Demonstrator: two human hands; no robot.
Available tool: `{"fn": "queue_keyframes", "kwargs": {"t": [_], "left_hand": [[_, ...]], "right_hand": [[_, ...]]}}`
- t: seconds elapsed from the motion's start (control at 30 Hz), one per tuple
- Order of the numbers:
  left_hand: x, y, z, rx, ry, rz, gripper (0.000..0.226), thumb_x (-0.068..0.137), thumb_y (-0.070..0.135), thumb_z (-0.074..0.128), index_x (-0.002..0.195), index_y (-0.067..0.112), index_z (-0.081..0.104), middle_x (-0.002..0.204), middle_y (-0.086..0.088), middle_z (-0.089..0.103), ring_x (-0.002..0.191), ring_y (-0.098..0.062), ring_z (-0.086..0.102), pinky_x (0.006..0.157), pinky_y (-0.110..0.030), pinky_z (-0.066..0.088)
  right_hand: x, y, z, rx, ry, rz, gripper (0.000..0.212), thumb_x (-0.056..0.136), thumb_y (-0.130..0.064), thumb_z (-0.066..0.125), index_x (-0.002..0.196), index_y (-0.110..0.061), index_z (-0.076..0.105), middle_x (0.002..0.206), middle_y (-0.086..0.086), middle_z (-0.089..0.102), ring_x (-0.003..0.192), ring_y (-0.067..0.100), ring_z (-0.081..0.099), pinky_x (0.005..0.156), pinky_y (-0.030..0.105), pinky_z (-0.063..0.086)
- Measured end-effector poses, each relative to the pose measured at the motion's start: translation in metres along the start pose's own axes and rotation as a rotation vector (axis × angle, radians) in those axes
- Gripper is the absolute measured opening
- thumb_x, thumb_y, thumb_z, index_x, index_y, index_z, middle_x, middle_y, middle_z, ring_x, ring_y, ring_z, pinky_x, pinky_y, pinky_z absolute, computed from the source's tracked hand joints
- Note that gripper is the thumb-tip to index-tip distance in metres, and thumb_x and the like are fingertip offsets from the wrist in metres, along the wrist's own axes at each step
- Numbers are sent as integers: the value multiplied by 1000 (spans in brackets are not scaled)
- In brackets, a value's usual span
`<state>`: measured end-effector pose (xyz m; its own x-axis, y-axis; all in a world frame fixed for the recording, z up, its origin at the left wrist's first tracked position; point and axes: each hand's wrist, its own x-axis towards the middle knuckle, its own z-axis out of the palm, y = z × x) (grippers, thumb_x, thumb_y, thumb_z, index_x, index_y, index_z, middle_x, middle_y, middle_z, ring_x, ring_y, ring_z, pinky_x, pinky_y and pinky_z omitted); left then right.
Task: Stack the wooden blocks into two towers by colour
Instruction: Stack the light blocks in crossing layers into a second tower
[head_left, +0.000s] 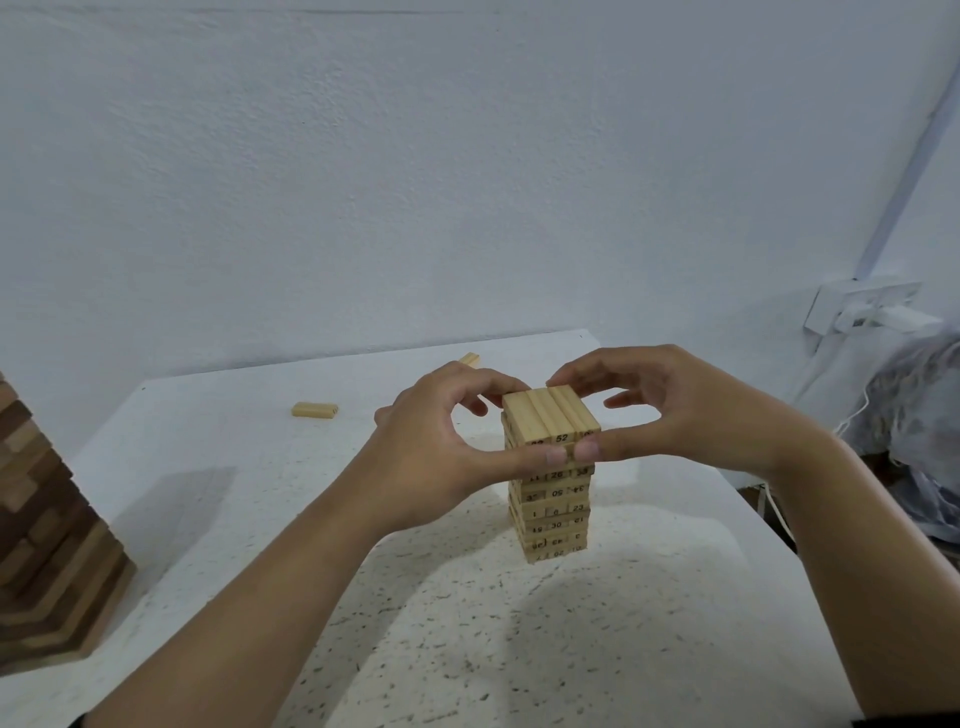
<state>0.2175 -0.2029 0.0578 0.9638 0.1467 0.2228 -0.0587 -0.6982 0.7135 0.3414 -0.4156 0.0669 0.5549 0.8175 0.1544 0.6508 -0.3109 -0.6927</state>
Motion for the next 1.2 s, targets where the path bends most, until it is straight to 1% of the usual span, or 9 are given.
{"fn": "queue_keyframes", "kwargs": {"t": [0.13, 0.27, 0.43, 0.57, 0.73, 0.83, 0.93, 1.1, 1.2], "left_hand": [[-1, -3, -3, 9, -7, 10, 70, 53, 82, 71, 117, 56, 62, 112, 35, 57, 109, 16, 47, 105, -43, 39], [-4, -11, -25, -51, -39, 3, 67, 57, 75, 75, 120, 54, 63, 116, 27, 62, 111, 9, 54, 88, -21, 37], [6, -48, -53, -142, 88, -128, 28, 81, 51, 77, 105, 38, 73, 105, 14, 70, 98, -1, 65, 80, -24, 44], [21, -98, -48, 63, 210, -274, 13, 92, 39, 72, 104, 36, 68, 105, 10, 65, 104, -17, 62, 90, -41, 51], [27, -140, -31, 448, 149, -433, 48, 95, 48, 57, 141, 38, 47, 146, -1, 40, 137, -26, 35, 103, -45, 25], [31, -151, -22, 505, 120, -409, 56, 98, 51, 47, 151, 34, 37, 156, 1, 30, 142, -24, 29, 109, -47, 19], [39, -154, -19, 531, 125, -341, 54, 101, 49, 43, 152, 33, 37, 154, 3, 32, 143, -19, 27, 112, -48, 14], [57, -150, -15, 534, 49, -188, 48, 104, 47, 38, 152, 43, 33, 144, 5, 37, 132, -13, 40, 111, -47, 14], [69, -151, -4, 590, 10, -102, 46, 105, 48, 34, 150, 54, 24, 139, 4, 37, 132, -13, 39, 111, -51, 16]], "right_hand": [[-1, 4, 1, 87, 22, 1, 68, 67, -67, 75, 129, -42, 61, 128, -21, 65, 125, 2, 57, 104, 39, 49], [-2, 7, 2, 264, 110, 10, 67, 80, -78, 58, 129, -33, 64, 128, -8, 68, 125, 12, 60, 102, 42, 49], [18, 19, 7, 365, 211, 152, 46, 100, -54, 45, 120, -20, 70, 114, 1, 72, 111, 17, 68, 101, 49, 53], [48, 34, 20, 242, 167, 202, 30, 104, -40, 51, 110, -21, 73, 106, -5, 74, 102, 7, 68, 90, 32, 53], [106, 73, 38, -57, 125, 139, 10, 99, -34, 64, 106, -31, 70, 109, -16, 69, 106, 4, 64, 100, 34, 51], [142, 92, 46, -235, 43, 103, 31, 93, -49, 60, 123, -42, 58, 128, -20, 58, 122, 8, 56, 97, 26, 44], [168, 98, 50, -403, -21, 81, 45, 103, -27, 55, 147, -19, 48, 152, 1, 47, 142, 20, 39, 111, 26, 25], [183, 105, 60, -452, -95, 96, 48, 108, -25, 41, 156, -23, 35, 164, -4, 28, 152, 18, 19, 119, 28, 12], [188, 108, 66, -470, -125, 59, 45, 109, -21, 36, 153, -23, 41, 160, -7, 34, 150, 14, 23, 116, 19, 10]]}}
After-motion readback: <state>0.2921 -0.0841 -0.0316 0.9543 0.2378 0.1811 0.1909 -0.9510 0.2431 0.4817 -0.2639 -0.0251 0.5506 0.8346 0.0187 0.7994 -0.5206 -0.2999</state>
